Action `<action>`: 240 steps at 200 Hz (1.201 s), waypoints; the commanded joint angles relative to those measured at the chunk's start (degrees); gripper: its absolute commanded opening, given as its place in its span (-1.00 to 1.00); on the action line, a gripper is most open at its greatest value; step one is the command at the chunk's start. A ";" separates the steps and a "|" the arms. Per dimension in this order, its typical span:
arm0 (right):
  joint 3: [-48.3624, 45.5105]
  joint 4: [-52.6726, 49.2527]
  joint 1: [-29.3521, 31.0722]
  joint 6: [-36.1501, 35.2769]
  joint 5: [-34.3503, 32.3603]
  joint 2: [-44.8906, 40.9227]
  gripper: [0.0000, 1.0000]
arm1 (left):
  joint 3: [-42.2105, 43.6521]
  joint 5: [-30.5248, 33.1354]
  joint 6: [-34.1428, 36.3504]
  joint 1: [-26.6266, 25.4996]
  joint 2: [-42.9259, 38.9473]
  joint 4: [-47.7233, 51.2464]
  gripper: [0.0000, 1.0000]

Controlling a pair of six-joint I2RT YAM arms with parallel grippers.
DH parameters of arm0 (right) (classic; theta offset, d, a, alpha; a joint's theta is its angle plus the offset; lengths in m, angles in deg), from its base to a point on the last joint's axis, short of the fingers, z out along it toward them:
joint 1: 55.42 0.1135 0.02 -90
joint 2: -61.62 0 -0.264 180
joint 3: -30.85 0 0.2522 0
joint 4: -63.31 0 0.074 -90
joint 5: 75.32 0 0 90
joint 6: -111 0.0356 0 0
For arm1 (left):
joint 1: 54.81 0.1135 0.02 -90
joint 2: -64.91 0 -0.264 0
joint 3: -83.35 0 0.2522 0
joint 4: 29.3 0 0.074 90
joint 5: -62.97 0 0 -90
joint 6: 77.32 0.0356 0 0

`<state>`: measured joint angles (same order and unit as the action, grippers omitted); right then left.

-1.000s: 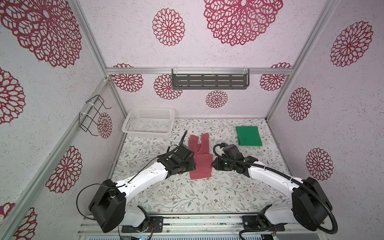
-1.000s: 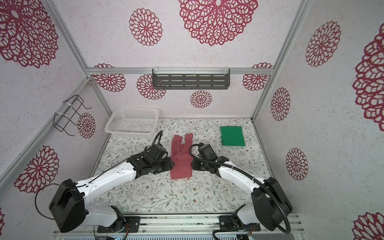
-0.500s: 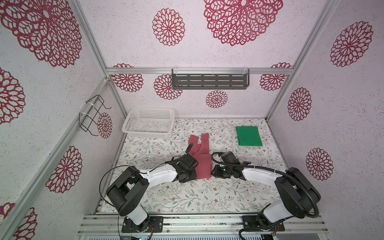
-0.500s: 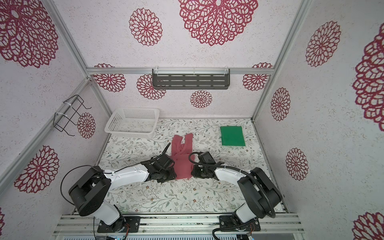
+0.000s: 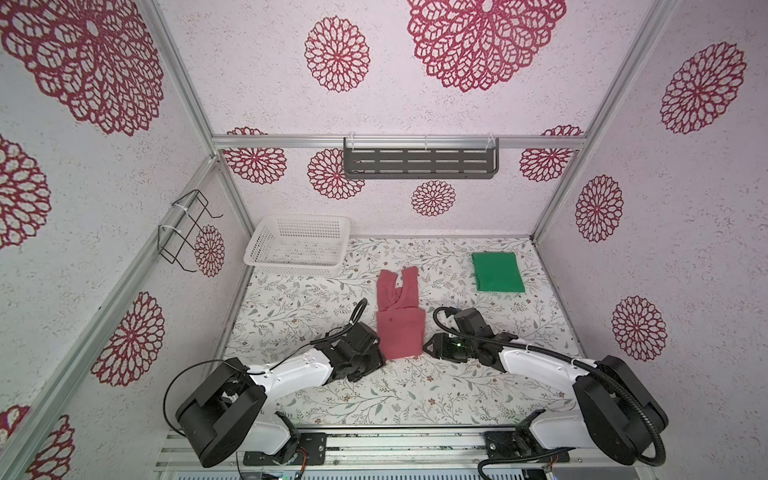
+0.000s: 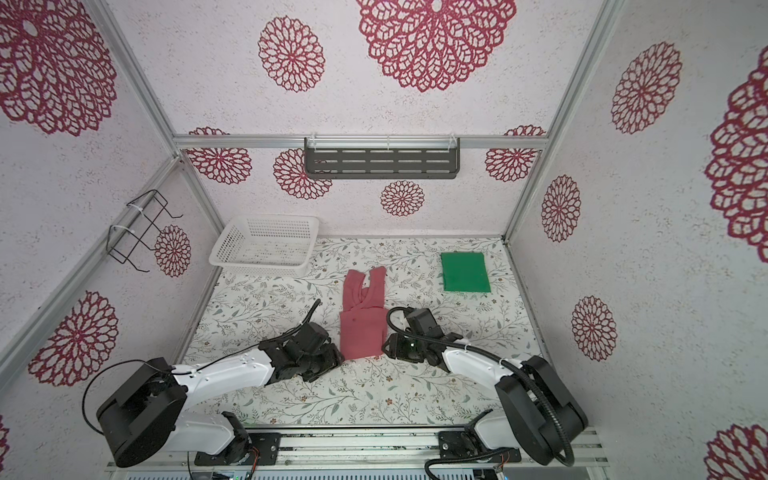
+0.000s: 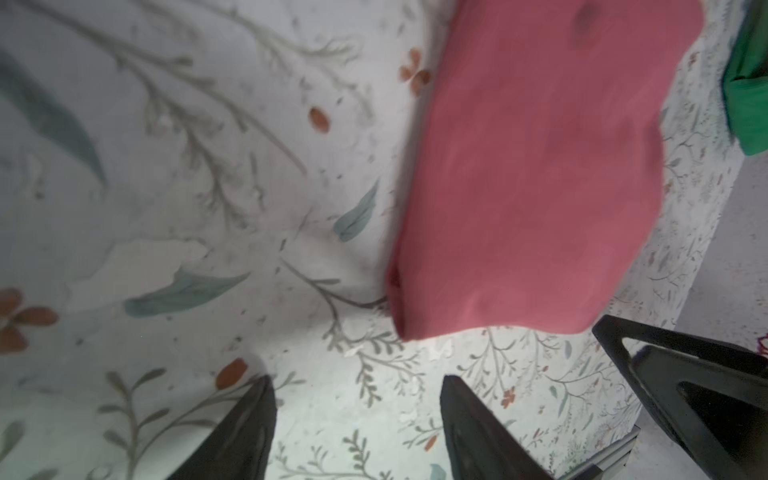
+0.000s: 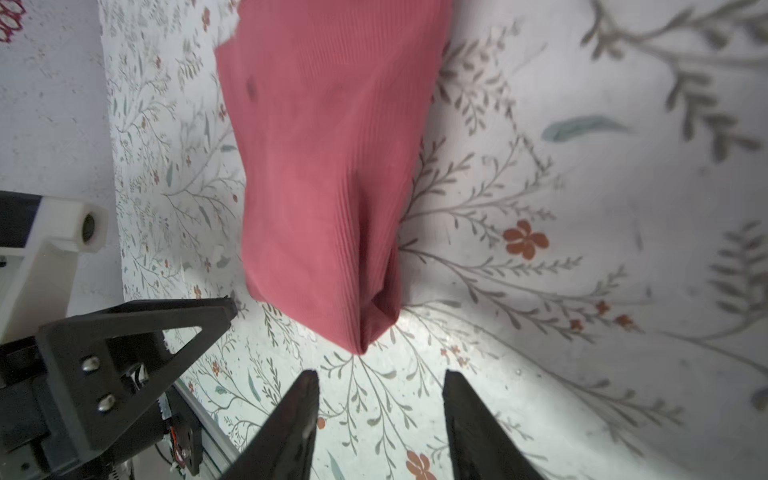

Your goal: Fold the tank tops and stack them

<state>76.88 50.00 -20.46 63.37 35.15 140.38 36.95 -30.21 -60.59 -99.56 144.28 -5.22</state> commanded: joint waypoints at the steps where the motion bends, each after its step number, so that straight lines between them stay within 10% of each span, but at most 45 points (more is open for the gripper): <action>1: -0.97 7.55 0.84 3.82 2.29 1.55 0.07 | 2.94 0.82 -7.08 -0.86 1.10 -7.78 0.34; 133: -3.78 18.04 3.07 7.82 1.03 10.79 -0.30 | 7.02 -0.17 -13.06 -2.09 12.10 -19.11 -0.27; 197: -1.98 14.86 3.18 6.53 -0.07 8.67 -0.93 | 3.10 2.38 -9.00 -1.74 8.21 -9.68 -1.00; 240: -0.07 6.79 5.70 5.31 -2.51 2.67 -1.00 | 0.52 2.64 -6.47 -3.20 3.87 -2.96 -1.00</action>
<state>74.94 64.03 -16.49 69.97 36.04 147.92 38.31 -29.29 -68.85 -101.09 150.71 -17.65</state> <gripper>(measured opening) 0.056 0.064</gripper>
